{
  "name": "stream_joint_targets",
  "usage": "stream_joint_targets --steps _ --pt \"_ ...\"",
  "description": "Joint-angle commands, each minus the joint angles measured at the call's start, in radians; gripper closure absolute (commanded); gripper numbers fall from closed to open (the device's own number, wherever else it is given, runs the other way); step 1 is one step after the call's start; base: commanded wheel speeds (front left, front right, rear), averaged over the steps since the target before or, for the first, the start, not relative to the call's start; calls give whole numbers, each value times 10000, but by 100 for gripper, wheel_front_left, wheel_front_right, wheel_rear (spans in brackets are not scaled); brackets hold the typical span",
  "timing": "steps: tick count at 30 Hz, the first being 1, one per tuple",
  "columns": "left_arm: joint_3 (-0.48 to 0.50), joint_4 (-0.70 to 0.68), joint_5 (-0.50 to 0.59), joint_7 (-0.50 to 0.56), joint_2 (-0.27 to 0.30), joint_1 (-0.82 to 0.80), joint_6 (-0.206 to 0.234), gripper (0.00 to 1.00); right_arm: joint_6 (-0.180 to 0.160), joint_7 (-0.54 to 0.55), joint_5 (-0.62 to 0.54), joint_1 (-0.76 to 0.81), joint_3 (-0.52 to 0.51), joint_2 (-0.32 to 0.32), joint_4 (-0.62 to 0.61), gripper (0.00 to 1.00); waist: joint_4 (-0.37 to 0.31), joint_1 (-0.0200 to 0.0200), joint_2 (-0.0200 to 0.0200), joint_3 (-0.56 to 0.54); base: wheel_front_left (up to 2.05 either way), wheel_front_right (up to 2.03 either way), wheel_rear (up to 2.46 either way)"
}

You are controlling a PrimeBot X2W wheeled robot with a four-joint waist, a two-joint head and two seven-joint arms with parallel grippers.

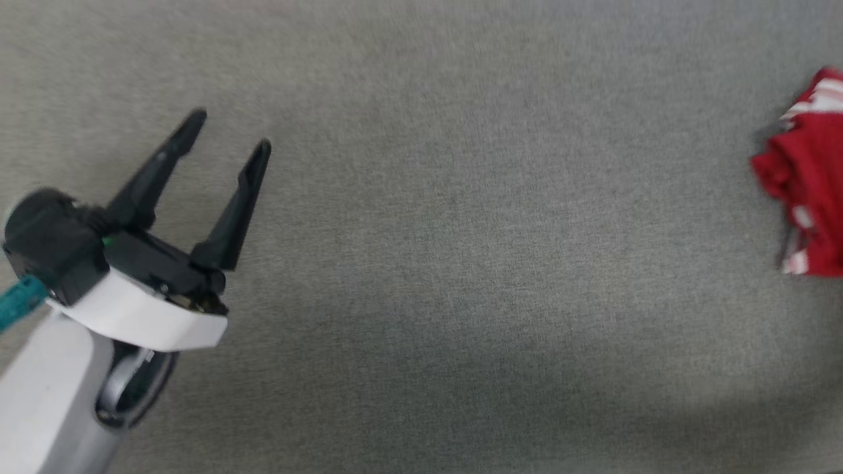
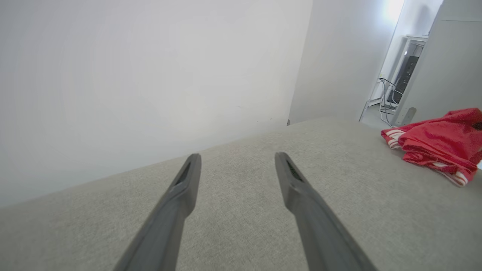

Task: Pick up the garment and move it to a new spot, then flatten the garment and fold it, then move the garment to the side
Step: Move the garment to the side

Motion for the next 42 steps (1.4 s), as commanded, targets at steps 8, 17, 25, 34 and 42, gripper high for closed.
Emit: stream_joint_targets --steps 8,17,25,34,42 --pt "-546 -463 -235 -47 805 -1410 25 0 -7 -1071 -1875 -1727 -1746 628 521 100 -175 0 0 1428 0 0 0" --pt "-767 -783 -316 -47 1240 -1979 25 0 -6 -2390 -3847 -3193 -3034 1451 1436 100 -11 0 0 1965 0 0 0" --pt "-462 -495 -355 -48 960 -1538 25 0 -7 -3287 -4714 -3560 -3058 1438 2419 0 18 0 0 1504 0 0 0" --pt "155 -56 -292 -48 -15 -174 25 0 -6 -3963 -4232 -2826 -1133 1098 2939 0 135 0 0 -176 0 0 0" --pt "752 937 -269 -47 -739 1294 25 0 -7 -4440 -3166 -1888 1218 1513 3137 0 396 0 0 -1494 0 0 0"
